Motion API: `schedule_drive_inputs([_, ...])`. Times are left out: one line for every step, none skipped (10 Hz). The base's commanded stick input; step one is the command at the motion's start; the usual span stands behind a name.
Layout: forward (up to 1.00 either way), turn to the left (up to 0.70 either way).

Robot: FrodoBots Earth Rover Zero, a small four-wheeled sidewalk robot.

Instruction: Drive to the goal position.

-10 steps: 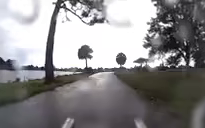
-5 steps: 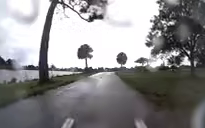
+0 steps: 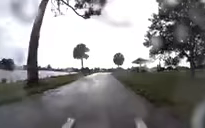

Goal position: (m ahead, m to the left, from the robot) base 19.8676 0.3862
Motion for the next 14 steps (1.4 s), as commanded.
schedule_drive_inputs([1.00, 0.00])
schedule_drive_inputs([1.00, 0.00])
schedule_drive_inputs([1.00, 0.00])
schedule_drive_inputs([1.00, 0.00])
schedule_drive_inputs([1.00, 0.00])
schedule_drive_inputs([1.00, 0.00])
schedule_drive_inputs([1.00, 0.00])
schedule_drive_inputs([1.00, 0.00])
schedule_drive_inputs([1.00, 0.00])
schedule_drive_inputs([1.00, 0.00])
schedule_drive_inputs([1.00, 0.00])
schedule_drive_inputs([1.00, 0.00])
schedule_drive_inputs([1.00, 0.00])
schedule_drive_inputs([1.00, 0.00])
